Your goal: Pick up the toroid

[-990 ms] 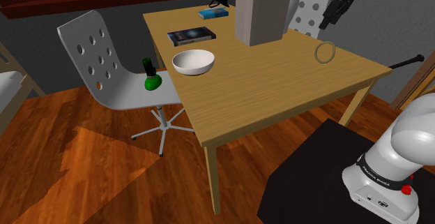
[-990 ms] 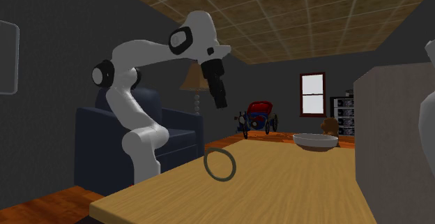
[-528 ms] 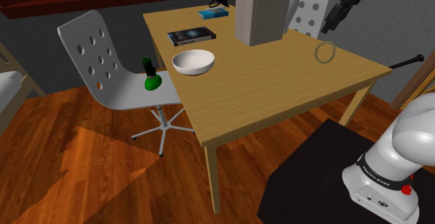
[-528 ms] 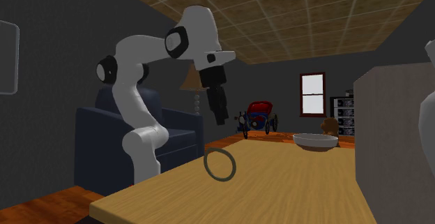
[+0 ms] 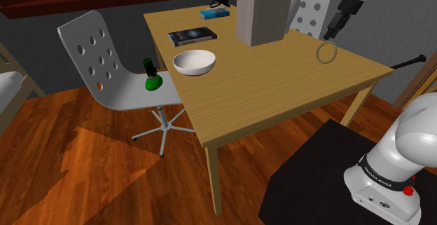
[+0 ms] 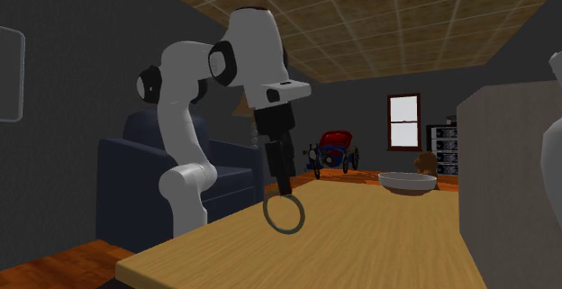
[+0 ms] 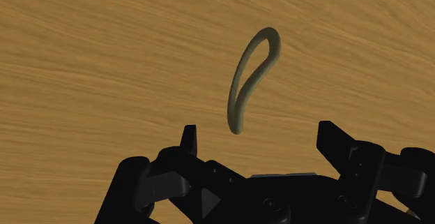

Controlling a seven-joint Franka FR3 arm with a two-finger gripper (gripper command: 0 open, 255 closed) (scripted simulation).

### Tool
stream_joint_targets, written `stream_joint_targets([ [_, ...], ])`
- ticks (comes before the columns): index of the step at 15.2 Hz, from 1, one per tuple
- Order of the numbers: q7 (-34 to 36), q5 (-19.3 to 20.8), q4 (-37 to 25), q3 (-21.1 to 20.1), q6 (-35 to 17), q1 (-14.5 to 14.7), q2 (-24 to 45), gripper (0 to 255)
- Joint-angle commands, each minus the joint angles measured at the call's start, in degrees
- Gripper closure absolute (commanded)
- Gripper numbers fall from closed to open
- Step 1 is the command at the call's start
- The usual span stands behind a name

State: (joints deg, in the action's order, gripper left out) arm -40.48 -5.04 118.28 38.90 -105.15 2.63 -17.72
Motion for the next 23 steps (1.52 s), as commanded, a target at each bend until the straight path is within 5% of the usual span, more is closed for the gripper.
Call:
stream_joint_targets([
  [1, -0.6, -0.2, 1.1, 0.4, -1.2, 0.0, 0.3, 0],
  [7, -1.6, -0.5, 4.2, 0.9, -4.6, 0.0, 0.8, 0],
  [8, -1.5, -0.5, 4.2, 0.8, -4.6, 0.0, 0.7, 255],
  [17, -1.6, -0.5, 4.2, 0.9, -4.6, 0.0, 0.8, 255],
  [23, -0.3, -0.2, 0.1, 0.2, -0.2, 0.0, 0.2, 255],
])
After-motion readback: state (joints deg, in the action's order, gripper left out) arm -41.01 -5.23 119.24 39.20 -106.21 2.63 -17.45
